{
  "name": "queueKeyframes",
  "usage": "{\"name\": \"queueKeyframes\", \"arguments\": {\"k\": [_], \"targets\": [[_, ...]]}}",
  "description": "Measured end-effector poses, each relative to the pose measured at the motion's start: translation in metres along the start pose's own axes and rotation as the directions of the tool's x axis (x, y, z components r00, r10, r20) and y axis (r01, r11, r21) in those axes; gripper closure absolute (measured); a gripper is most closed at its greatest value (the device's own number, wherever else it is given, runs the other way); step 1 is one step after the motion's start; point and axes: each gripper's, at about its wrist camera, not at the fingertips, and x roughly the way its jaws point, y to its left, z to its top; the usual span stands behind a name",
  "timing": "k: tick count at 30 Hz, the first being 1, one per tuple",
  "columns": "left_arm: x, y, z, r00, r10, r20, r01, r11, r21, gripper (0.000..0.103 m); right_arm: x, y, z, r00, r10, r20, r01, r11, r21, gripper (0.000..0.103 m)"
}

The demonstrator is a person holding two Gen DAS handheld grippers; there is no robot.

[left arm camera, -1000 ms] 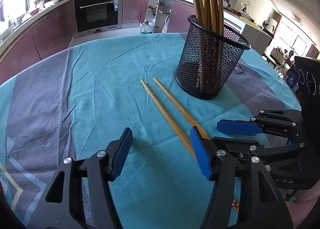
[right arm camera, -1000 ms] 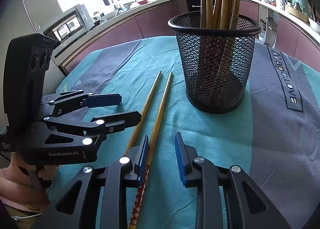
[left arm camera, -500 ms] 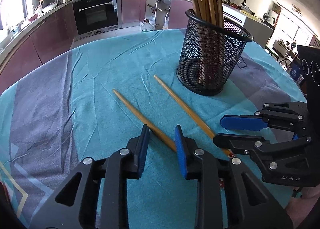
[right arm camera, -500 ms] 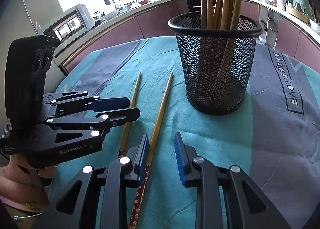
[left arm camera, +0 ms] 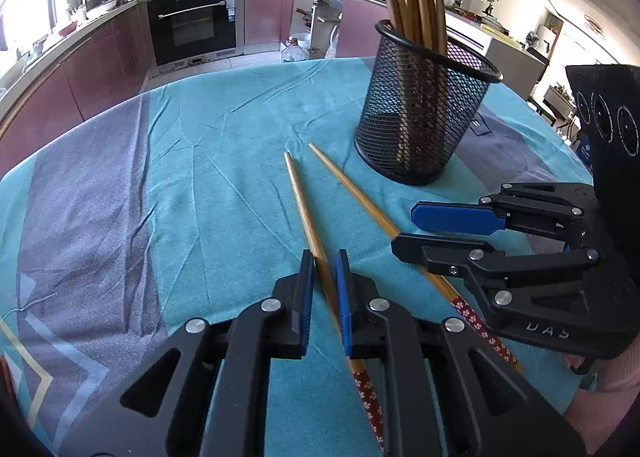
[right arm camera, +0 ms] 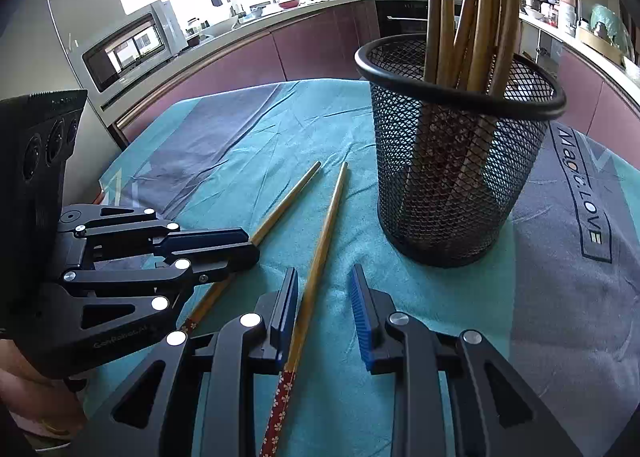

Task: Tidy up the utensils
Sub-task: 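Move both open tools down toward the last two chopsticks, then close the left tool on one chopstick while the right tool grasps the other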

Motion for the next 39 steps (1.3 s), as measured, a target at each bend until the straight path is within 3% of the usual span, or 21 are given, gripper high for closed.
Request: {"name": "queueKeyframes", "arguments": {"k": [5,19,25,39], "targets": [[0.001,0.004,0.004,1.0,0.021,0.001,-0.021,1.0,-0.001,0.083,0.005,0.002,0.005,1.0,-0.013,0.001,0.013,1.0,-0.01,0.078],[0.009,0.0,0.012,0.999,0.047,0.006,-0.047,0.999,0.015,0.083,0.014,0.004,0.011,1.0,-0.029,0.003,0.029,0.999,-0.013,0.083],[0.01,-0.002,0.012,0.998,0.058,0.009,-0.058,0.998,0.012,0.09,0.015,0.001,0.012,0.999,-0.037,0.005,0.037,0.999,0.003,0.093],[0.005,0.005,0.01,0.999,0.042,0.018,-0.041,0.998,-0.042,0.096,0.008,-0.009,0.007,1.0,0.022,0.015,-0.023,0.997,0.068,0.098]]}}
